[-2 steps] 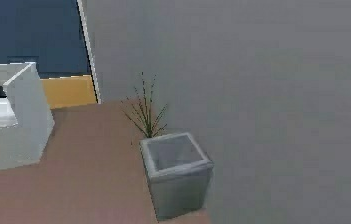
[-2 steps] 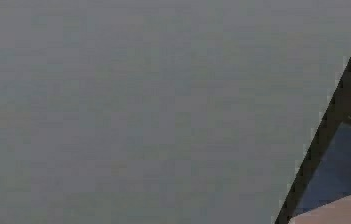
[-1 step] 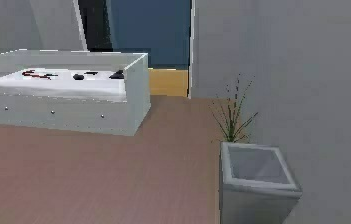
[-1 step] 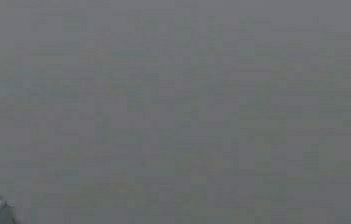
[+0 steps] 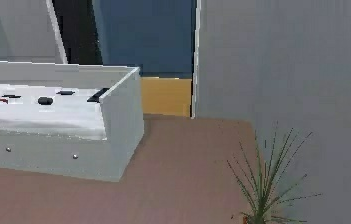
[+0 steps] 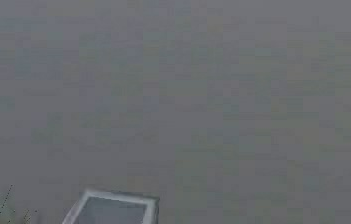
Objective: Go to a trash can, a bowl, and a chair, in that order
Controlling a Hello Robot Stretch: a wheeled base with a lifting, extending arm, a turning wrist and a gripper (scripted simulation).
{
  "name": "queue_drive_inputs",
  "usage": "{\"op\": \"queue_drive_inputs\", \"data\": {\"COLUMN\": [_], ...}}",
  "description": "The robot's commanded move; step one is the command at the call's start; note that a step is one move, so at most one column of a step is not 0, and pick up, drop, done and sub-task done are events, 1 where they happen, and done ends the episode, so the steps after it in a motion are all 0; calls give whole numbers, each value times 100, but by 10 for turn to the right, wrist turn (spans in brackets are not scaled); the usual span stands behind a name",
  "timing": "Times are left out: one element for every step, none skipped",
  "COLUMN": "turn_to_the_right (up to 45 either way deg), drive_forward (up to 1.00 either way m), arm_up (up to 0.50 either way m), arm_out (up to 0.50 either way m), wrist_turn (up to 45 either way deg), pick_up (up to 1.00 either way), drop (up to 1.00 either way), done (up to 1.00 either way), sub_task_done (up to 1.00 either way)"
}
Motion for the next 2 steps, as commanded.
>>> {"op": "queue_drive_inputs", "data": {"turn_to_the_right": [0, 0], "drive_forward": [100, 100], "arm_up": [0, 0], "arm_out": [0, 0], "wrist_turn": [0, 0], "pick_up": [0, 0], "drop": [0, 0], "done": [0, 0], "sub_task_done": [0, 0]}}
